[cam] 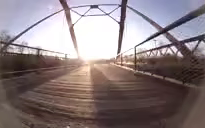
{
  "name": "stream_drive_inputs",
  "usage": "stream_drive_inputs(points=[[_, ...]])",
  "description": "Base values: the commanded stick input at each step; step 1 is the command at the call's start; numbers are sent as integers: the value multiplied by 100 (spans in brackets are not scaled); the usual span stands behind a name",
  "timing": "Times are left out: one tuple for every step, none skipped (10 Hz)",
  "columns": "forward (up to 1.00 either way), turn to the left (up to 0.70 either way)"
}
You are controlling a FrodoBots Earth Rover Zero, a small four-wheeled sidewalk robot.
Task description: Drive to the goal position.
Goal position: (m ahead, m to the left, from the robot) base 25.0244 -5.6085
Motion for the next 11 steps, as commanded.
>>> stream_drive_inputs(points=[[70,6],[70,6],[70,6],[70,6],[70,6],[70,6],[70,7],[70,7],[70,8],[70,8],[70,8]])
